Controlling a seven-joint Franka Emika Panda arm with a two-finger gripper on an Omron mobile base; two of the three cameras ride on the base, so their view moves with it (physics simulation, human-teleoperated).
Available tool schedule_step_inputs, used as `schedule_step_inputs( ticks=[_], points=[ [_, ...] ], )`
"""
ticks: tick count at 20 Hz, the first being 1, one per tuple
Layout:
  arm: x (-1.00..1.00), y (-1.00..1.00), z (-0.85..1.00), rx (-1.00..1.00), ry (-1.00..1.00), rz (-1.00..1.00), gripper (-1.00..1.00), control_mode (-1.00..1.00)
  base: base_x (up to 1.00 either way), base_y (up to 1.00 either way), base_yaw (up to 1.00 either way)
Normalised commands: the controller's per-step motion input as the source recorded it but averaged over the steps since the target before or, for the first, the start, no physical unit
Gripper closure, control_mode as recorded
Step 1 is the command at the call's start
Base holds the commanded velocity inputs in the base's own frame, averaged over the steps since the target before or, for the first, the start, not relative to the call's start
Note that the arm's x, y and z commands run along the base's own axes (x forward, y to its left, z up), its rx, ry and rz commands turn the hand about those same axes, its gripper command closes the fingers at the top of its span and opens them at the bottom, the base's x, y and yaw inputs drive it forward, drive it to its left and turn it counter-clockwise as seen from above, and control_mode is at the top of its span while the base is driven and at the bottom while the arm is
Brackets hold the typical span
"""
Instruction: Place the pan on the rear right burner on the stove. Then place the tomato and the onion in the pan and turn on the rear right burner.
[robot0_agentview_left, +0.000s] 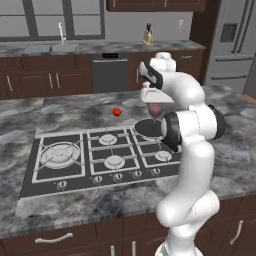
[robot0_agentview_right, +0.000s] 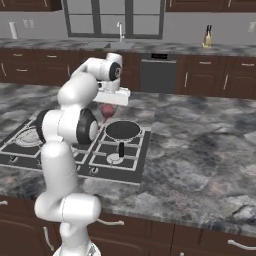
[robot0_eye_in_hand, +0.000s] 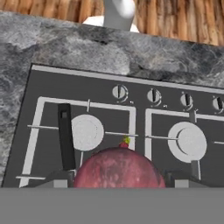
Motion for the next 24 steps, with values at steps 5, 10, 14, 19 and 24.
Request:
schedule_step_inputs(
  ticks=[5, 10, 14, 19, 24],
  points=[
    [0.35, -0.08, -0.13, 0.00, 0.00, -0.22, 1.00, -1.00, 0.00, 0.00, 0.00],
    [0.08, -0.02, -0.01, -0.04, 0.00, -0.20, 1.00, -1.00, 0.00, 0.00, 0.00],
    [0.00, 0.00, -0.07, 0.00, -0.02, 0.02, 1.00, -1.00, 0.00, 0.00, 0.00],
    [0.00, -0.10, -0.26, 0.00, -0.21, 0.01, 1.00, -1.00, 0.00, 0.00, 0.00],
    [-0.06, -0.18, -0.67, -0.01, -0.21, 0.00, 1.00, -1.00, 0.00, 0.00, 0.00]
  ],
)
